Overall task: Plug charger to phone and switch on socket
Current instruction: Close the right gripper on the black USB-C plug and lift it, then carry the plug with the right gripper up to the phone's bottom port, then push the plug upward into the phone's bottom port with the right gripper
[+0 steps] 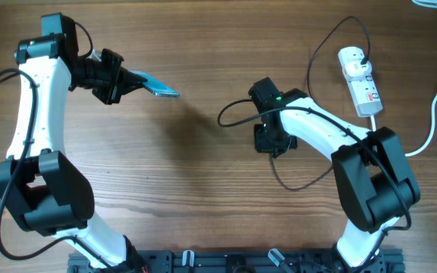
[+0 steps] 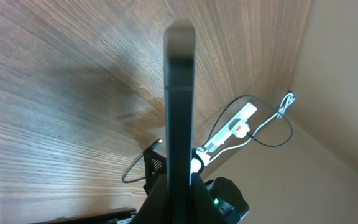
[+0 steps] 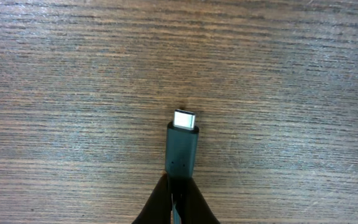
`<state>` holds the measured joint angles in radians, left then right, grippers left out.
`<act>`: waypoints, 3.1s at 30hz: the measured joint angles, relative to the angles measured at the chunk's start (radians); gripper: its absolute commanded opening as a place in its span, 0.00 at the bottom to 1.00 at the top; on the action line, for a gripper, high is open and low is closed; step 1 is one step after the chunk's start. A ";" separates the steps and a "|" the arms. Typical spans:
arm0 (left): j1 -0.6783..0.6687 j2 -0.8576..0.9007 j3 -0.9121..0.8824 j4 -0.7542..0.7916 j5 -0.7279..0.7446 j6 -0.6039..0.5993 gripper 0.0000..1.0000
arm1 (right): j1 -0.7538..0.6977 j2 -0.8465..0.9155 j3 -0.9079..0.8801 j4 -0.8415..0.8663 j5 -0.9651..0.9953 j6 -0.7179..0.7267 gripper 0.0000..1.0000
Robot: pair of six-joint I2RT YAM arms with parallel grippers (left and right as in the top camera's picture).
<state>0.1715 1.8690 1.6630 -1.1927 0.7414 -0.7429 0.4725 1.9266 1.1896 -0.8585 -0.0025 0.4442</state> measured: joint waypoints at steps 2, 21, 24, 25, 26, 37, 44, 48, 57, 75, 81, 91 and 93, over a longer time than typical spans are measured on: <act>0.000 0.000 0.000 0.026 0.043 0.056 0.04 | 0.000 0.006 0.014 -0.019 -0.001 0.000 0.04; -0.173 0.000 0.000 0.268 0.331 0.365 0.04 | 0.000 -0.410 0.186 -0.218 -0.309 -0.080 0.04; -0.230 0.000 -0.001 0.335 0.339 0.347 0.04 | 0.006 -0.430 0.186 -0.219 -0.360 -0.084 0.04; -0.253 0.000 -0.001 0.363 0.340 0.337 0.04 | 0.016 -0.430 0.186 -0.218 -0.369 -0.084 0.04; -0.272 0.000 -0.001 0.372 0.342 0.334 0.04 | 0.027 -0.430 0.186 -0.216 -0.375 -0.084 0.04; -0.362 0.000 -0.001 0.387 0.299 0.321 0.04 | 0.114 -0.430 0.252 -0.211 -0.355 -0.048 0.04; -0.362 0.000 -0.001 0.387 0.335 0.338 0.04 | 0.114 -0.430 0.275 -0.193 -0.343 -0.049 0.04; -0.362 0.000 -0.001 0.387 0.375 0.350 0.04 | 0.114 -0.430 0.275 -0.186 -0.340 -0.049 0.04; -0.362 0.000 -0.001 0.386 0.444 0.372 0.04 | 0.114 -0.430 0.275 -0.173 -0.323 -0.037 0.04; -0.362 0.000 -0.001 0.370 0.411 0.417 0.04 | 0.114 -0.430 0.275 -0.158 -0.311 -0.026 0.04; -0.362 0.000 -0.001 0.367 0.412 0.417 0.04 | 0.114 -0.430 0.275 -0.158 -0.311 -0.022 0.04; -0.362 0.000 -0.001 0.389 0.421 0.415 0.04 | 0.114 -0.430 0.275 -0.181 -0.311 -0.013 0.04; -0.362 0.000 -0.001 0.389 0.421 0.415 0.04 | 0.114 -0.430 0.275 -0.180 -0.311 -0.011 0.04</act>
<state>-0.1909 1.8690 1.6623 -0.8032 1.1625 -0.3275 0.5865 1.4963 1.4651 -1.0389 -0.3134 0.4335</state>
